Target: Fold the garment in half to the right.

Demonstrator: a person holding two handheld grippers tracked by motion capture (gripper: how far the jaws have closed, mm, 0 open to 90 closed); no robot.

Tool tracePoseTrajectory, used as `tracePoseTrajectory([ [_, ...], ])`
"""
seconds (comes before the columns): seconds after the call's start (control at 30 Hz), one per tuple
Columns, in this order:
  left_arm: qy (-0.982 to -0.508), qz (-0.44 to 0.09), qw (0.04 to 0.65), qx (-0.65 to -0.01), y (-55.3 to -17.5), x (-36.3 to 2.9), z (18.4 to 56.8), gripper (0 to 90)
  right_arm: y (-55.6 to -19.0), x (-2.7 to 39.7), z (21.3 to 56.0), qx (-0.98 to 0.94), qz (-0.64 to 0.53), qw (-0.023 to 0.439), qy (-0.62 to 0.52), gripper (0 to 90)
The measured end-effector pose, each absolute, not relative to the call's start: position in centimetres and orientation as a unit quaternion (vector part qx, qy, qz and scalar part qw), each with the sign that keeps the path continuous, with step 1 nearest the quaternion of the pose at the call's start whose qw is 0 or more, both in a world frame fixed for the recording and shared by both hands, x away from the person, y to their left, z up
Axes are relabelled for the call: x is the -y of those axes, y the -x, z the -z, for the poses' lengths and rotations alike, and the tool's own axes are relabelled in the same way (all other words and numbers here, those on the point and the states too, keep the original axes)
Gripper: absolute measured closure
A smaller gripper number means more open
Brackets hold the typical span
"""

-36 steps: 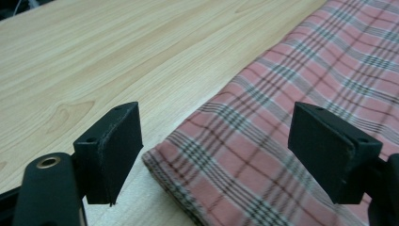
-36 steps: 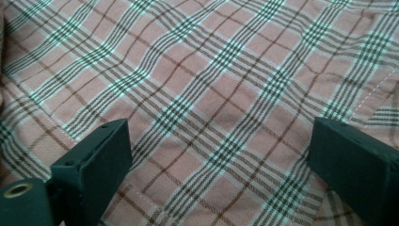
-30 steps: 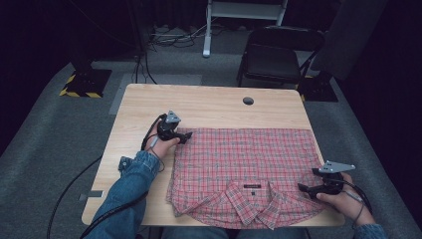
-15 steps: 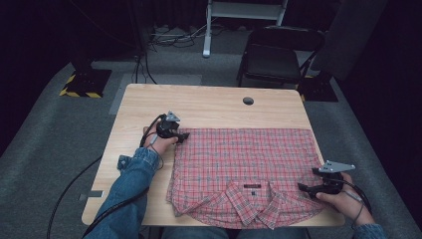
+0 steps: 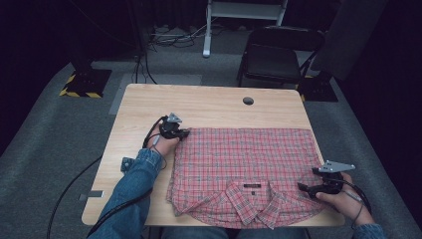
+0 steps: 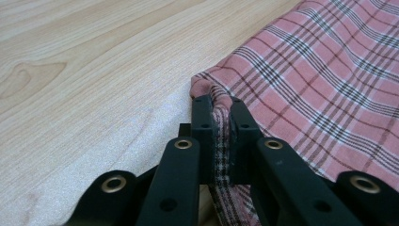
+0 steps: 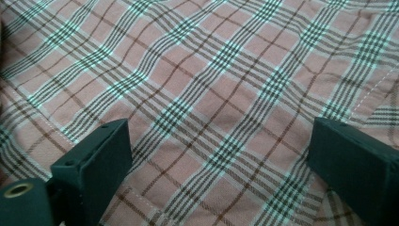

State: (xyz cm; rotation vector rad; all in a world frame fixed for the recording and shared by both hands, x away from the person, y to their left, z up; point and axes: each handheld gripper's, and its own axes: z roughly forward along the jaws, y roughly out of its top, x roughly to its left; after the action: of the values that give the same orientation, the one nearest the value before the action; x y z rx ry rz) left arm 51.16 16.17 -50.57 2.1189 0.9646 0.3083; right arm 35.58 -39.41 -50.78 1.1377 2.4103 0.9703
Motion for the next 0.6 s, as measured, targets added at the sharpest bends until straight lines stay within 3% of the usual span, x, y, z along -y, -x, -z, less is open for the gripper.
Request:
tracePoseTrajectory([
  [0.6, -0.830, -0.131, 0.382, -0.385, -50.89, -15.92, 50.56, 85.2, -35.54, 38.89, 50.18, -0.836, -0.328, 0.154, -0.412, 8.4],
])
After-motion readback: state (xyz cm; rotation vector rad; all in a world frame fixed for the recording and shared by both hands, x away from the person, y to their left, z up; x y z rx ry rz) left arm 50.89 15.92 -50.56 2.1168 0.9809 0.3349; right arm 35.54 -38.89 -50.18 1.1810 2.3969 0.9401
